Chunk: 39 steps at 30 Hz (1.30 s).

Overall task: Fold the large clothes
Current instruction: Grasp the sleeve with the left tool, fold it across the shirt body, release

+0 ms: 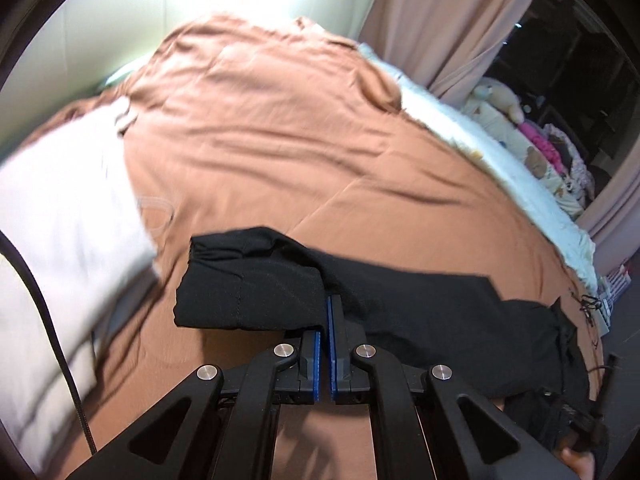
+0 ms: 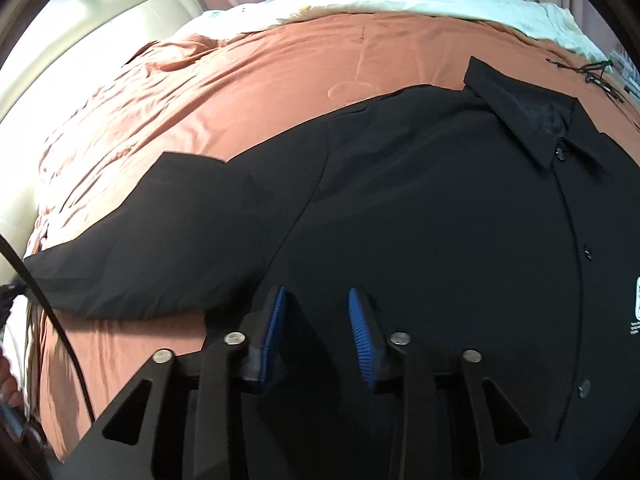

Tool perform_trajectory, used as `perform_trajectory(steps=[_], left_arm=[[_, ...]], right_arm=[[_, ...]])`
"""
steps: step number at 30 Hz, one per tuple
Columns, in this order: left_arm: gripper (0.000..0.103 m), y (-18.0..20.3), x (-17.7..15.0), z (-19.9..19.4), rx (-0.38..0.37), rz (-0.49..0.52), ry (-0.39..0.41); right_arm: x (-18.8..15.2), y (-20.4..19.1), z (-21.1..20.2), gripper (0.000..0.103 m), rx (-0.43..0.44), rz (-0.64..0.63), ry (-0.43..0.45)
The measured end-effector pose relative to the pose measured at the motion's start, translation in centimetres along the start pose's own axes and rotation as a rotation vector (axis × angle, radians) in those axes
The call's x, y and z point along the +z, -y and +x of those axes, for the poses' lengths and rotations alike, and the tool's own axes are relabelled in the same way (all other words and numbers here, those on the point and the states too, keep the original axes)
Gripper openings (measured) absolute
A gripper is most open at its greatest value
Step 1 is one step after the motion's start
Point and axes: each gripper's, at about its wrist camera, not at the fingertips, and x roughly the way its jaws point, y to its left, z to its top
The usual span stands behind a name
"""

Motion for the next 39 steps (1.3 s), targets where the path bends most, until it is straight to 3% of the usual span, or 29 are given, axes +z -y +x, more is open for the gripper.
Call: perform_trajectory(steps=[2,7,15,16,17,18,21,29,39], left_arm=[[0.002,1.2,1.2,-1.2,-0.021,0.018,0.022],[0.002,5.2,3.5,-4.0,-0.099,0.07,0.068],[0.002,13.9,5.8,-7.7,-0.192,0.186,0.127],[0.002,15.6,6.0,-8.3,-0.205,0.209,0.137],[0.002,16.8,6.1,-8.7,-0.215,0.227,0.145],[0.002,17.7,6.2,-9.0,-0.221,0.238,0.15],[0.002,21.5,6.3,-10.3,-0.254,0.279,0.162],[0.002,32.1,4.4,-11.7,-0.36,0.433,0.149],[0.002,43.7,-1.0,-10.5,-0.489,0.574,0.05]], right_arm=[[0.4,0.0,0.9,0.029,0.038,0.023,-0.005],[1.2,-1.0,2.9,0.029,0.017,-0.022,-0.085],[0.3,3.1,-3.3,0.03,0.046,0.053,-0.019],[0.1,3.8,-4.2,0.037,0.041,0.06,-0.01],[-0.2,4.4,-5.3,0.053,0.035,0.069,0.001],[-0.4,5.1,-6.1,0.061,0.026,0.076,0.01],[-1.7,6.8,-8.8,0.065,0.014,0.091,0.046],[-5.0,12.8,-15.0,0.065,0.016,0.172,0.102],[-10.3,19.6,-21.2,0.065,-0.025,0.314,0.132]])
